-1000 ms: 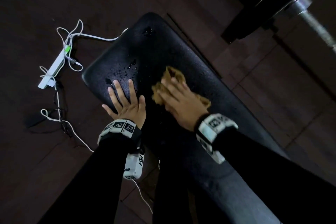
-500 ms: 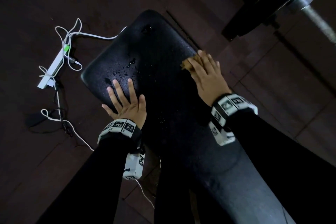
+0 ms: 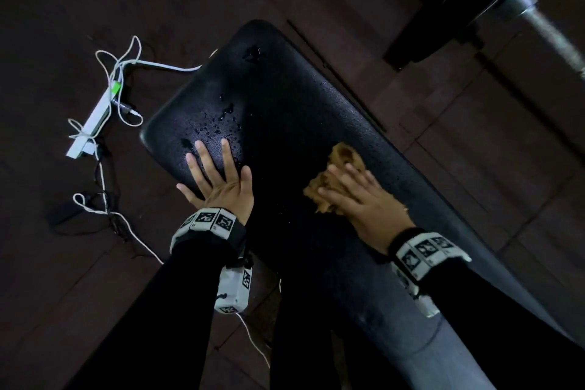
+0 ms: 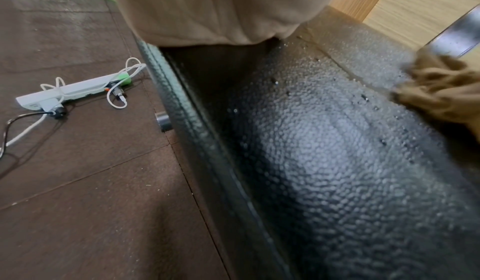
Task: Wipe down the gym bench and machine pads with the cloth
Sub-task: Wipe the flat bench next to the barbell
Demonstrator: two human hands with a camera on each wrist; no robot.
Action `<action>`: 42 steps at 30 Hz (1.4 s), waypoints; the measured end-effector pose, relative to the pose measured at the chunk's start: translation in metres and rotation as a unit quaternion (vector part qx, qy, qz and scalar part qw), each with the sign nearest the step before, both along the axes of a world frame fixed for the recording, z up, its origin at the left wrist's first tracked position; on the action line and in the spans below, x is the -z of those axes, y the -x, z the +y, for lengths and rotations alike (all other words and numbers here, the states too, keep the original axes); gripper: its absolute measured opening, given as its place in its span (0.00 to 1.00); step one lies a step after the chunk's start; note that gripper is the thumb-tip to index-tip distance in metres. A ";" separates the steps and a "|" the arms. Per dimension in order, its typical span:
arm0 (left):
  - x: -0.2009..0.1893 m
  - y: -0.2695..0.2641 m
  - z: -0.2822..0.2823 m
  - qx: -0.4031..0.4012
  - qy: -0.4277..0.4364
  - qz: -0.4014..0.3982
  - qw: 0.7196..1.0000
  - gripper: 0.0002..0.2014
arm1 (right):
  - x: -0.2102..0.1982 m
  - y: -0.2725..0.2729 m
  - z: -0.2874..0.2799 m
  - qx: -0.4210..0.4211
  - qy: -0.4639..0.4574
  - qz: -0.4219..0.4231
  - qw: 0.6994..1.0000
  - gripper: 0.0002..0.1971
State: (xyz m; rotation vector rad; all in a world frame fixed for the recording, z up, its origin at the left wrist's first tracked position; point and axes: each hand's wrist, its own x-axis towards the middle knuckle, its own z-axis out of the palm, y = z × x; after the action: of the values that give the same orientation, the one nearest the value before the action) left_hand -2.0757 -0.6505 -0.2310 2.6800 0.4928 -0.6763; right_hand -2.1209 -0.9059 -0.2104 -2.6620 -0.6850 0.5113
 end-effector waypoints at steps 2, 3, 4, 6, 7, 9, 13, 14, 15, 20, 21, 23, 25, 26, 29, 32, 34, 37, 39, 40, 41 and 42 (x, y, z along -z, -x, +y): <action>-0.002 0.000 -0.001 0.002 0.001 0.005 1.000 0.29 | 0.001 -0.014 -0.013 0.052 0.016 -0.011 0.998 0.26; -0.004 0.000 -0.001 0.003 0.001 0.008 1.000 0.29 | 0.002 -0.024 -0.015 0.082 0.015 -0.013 0.996 0.26; -0.005 -0.001 -0.002 0.003 0.002 0.012 1.000 0.29 | 0.003 -0.036 -0.013 0.113 0.011 -0.012 0.994 0.26; -0.007 -0.001 -0.003 0.005 0.002 0.015 1.000 0.29 | 0.003 -0.063 -0.002 0.165 0.002 -0.016 0.986 0.25; -0.007 -0.001 -0.003 0.005 0.003 0.014 1.000 0.29 | 0.003 -0.077 0.007 0.182 0.001 -0.017 0.983 0.24; -0.007 -0.001 -0.002 0.002 0.006 0.012 1.000 0.28 | 0.003 -0.101 0.028 0.187 0.010 -0.013 0.982 0.22; 0.000 0.001 -0.001 0.003 0.000 -0.004 1.000 0.28 | -0.001 -0.103 0.071 0.120 0.053 -0.019 0.991 0.24; 0.003 0.001 0.000 0.002 -0.002 -0.014 1.000 0.29 | -0.001 -0.092 0.080 0.102 0.058 -0.013 0.993 0.25; 0.005 0.002 0.001 0.002 -0.005 -0.026 1.000 0.29 | -0.002 -0.079 0.087 0.089 0.056 -0.001 0.994 0.26; 0.014 0.004 0.003 0.001 -0.023 -0.046 0.999 0.28 | -0.009 -0.004 0.096 0.033 0.002 0.079 0.996 0.29; 0.014 0.004 0.003 -0.004 -0.025 -0.045 0.999 0.28 | -0.010 0.005 0.091 0.025 -0.009 0.092 0.995 0.28; 0.009 0.003 0.001 -0.004 -0.022 -0.036 0.999 0.28 | -0.013 0.011 0.077 0.035 -0.024 0.098 0.994 0.27; 0.001 0.004 -0.001 0.008 -0.023 -0.043 0.999 0.29 | -0.015 0.006 0.055 0.090 -0.015 0.083 0.992 0.26; -0.005 0.007 -0.004 0.012 -0.025 -0.058 0.998 0.30 | -0.014 0.001 0.043 0.135 -0.003 0.075 0.988 0.27; -0.026 0.020 -0.028 0.010 -0.015 -0.106 0.994 0.37 | -0.009 -0.018 0.003 0.273 0.059 0.063 0.958 0.29; -0.040 0.044 -0.070 0.105 -0.002 -0.129 0.986 0.39 | -0.002 -0.034 -0.020 0.371 0.094 0.100 0.918 0.34; -0.041 0.061 -0.096 0.161 0.001 -0.114 0.980 0.38 | 0.002 -0.041 -0.022 0.398 0.089 0.136 0.903 0.37; -0.033 0.078 -0.114 0.151 -0.011 -0.066 0.986 0.39 | 0.005 -0.043 -0.017 0.421 0.082 0.132 0.894 0.35; -0.026 0.078 -0.114 0.139 -0.029 -0.059 0.988 0.38 | 0.004 -0.043 -0.016 0.439 0.076 0.121 0.887 0.33; -0.023 0.075 -0.112 0.138 -0.037 -0.062 0.988 0.36 | 0.003 -0.043 -0.016 0.442 0.076 0.120 0.886 0.32; -0.021 0.072 -0.110 0.139 -0.043 -0.065 0.987 0.35 | 0.003 -0.044 -0.016 0.443 0.079 0.120 0.885 0.32; -0.019 0.068 -0.107 0.138 -0.048 -0.068 0.987 0.34 | 0.002 -0.045 -0.016 0.443 0.082 0.118 0.885 0.31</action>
State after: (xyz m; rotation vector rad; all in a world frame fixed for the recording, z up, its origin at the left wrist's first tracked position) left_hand -2.1439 -0.7577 -0.2123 2.8914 0.1225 -0.5471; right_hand -2.0763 -0.9215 -0.2127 -2.6218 0.6673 0.6021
